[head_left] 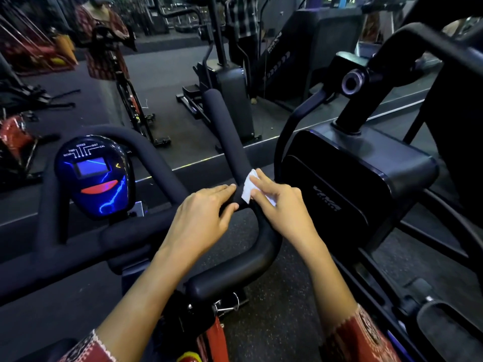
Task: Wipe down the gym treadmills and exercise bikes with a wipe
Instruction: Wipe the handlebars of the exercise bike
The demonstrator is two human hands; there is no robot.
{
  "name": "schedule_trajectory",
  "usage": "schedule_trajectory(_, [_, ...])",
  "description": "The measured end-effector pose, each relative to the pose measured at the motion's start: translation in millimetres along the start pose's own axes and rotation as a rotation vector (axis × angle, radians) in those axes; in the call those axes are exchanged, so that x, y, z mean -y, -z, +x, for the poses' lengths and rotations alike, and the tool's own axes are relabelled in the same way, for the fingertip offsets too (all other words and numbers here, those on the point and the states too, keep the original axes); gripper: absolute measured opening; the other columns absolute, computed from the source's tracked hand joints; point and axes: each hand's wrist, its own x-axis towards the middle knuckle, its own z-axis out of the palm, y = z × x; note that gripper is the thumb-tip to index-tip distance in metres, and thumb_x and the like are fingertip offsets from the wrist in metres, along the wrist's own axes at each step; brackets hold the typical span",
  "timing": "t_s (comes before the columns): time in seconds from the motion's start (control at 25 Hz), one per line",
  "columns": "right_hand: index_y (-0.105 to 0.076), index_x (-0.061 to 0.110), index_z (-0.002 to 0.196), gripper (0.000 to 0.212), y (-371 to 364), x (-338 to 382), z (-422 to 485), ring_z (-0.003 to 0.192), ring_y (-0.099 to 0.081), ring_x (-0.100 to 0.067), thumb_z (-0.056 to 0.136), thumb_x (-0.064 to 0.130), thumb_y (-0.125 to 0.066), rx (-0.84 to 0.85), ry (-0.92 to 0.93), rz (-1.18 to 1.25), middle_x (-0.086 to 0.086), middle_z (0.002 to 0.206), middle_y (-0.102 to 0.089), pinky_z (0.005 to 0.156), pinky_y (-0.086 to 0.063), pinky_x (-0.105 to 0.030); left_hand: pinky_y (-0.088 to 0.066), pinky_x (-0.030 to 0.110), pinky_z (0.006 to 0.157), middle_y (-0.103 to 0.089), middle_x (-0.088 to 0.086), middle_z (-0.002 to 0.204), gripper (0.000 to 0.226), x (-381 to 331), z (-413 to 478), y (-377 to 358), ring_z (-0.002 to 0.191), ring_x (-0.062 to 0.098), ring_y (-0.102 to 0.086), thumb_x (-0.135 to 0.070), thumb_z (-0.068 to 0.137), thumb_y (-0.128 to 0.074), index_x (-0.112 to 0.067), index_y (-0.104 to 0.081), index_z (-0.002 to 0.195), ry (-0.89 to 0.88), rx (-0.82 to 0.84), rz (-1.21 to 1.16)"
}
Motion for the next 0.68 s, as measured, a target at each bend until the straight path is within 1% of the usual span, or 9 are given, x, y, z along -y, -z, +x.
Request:
schedule_trajectory(0.08, [-0.063,0.013,0.125,0.033,8.6,-3.9,-11.2,0.123,-0.053,-0.012,0.093,0.009,-0.06,-0.007,-0.01,-0.094,0.002,0.137,-0.054,0.096,-0.031,-0.005,-0.05,0.035,0.088,-0.065,0.001,0.121,0.034,1.3,-0.7,2.6,0.113,0.022,-0.061,-0.024,0.088,-0.065,-0.016,-0.065,0.122,-0.011,0.004,0.006])
schedule_trajectory(0.2, [-0.069,0.01,0.116,0.029,16.1,-1.2,-8.1,0.115,-0.052,0.005,0.089,0.003,-0.061,-0.056,0.014,0.01,0.001,0.128,-0.061,0.093,-0.032,0.001,-0.058,0.04,0.063,-0.073,0.005,0.086,0.018,5.1,2.1,9.3,0.079,0.029,-0.069,-0.021,0.077,-0.07,-0.009,-0.073,0.09,-0.077,-0.081,0.097])
schedule_trajectory(0.24, [-0.068,0.009,0.116,0.028,14.8,4.3,-0.2,0.114,-0.051,0.006,0.089,0.003,-0.062,-0.09,0.054,0.059,0.0,0.129,-0.061,0.095,-0.034,-0.001,-0.059,0.04,0.062,-0.072,0.006,0.082,0.018,6.4,5.5,12.3,0.075,0.029,-0.069,-0.018,0.073,-0.076,-0.007,-0.073,0.087,-0.081,-0.12,0.131])
schedule_trajectory(0.32, [-0.065,0.006,0.121,0.03,6.9,17.1,21.8,0.125,-0.049,-0.003,0.092,0.005,-0.06,-0.104,0.165,0.069,-0.004,0.136,-0.055,0.106,-0.037,-0.016,-0.056,0.046,0.073,-0.072,0.01,0.084,0.027,10.2,13.9,21.0,0.081,0.03,-0.07,-0.013,0.062,-0.085,-0.004,-0.074,0.084,-0.097,-0.172,0.218])
schedule_trajectory(0.36, [-0.061,0.004,0.126,0.033,0.1,22.0,36.0,0.132,-0.044,-0.01,0.094,0.005,-0.057,-0.064,0.23,0.005,-0.006,0.143,-0.048,0.11,-0.035,-0.025,-0.053,0.051,0.08,-0.072,0.012,0.086,0.029,14.4,18.4,25.7,0.087,0.032,-0.069,-0.014,0.059,-0.087,-0.003,-0.074,0.082,-0.105,-0.176,0.275])
schedule_trajectory(0.44, [-0.048,0.0,0.137,0.04,-16.2,19.8,64.9,0.144,-0.023,-0.025,0.097,0.006,-0.05,0.074,0.32,-0.248,-0.01,0.156,-0.027,0.114,-0.027,-0.039,-0.047,0.056,0.088,-0.071,0.016,0.092,0.033,26.2,24.7,32.6,0.099,0.036,-0.066,-0.021,0.058,-0.088,-0.002,-0.074,0.081,-0.087,-0.123,0.399])
schedule_trajectory(0.52, [-0.041,-0.002,0.14,0.043,-29.1,13.7,89.2,0.147,-0.006,-0.034,0.098,0.004,-0.047,0.137,0.392,-0.433,-0.01,0.159,-0.011,0.116,-0.02,-0.048,-0.041,0.054,0.095,-0.069,0.02,0.104,0.038,38.9,25.3,34.2,0.109,0.039,-0.061,-0.029,0.064,-0.082,-0.001,-0.074,0.089,-0.044,-0.079,0.494])
schedule_trajectory(0.6, [-0.039,-0.003,0.142,0.043,-33.9,14.8,107.9,0.147,-0.003,-0.035,0.099,0.005,-0.045,0.121,0.443,-0.454,-0.01,0.159,-0.01,0.118,-0.015,-0.043,-0.033,0.052,0.1,-0.065,0.023,0.113,0.042,45.2,24.2,31.9,0.115,0.039,-0.057,-0.032,0.07,-0.07,0.001,-0.073,0.096,-0.023,-0.093,0.533])
schedule_trajectory(0.68, [-0.032,0.0,0.146,0.046,-33.8,18.5,114.1,0.148,-0.001,-0.03,0.102,0.008,-0.042,0.105,0.451,-0.46,-0.007,0.16,-0.007,0.113,-0.005,-0.022,-0.029,0.051,0.1,-0.066,0.024,0.111,0.042,45.5,23.7,30.5,0.115,0.039,-0.058,-0.031,0.07,-0.071,0.002,-0.072,0.095,-0.004,-0.087,0.549])
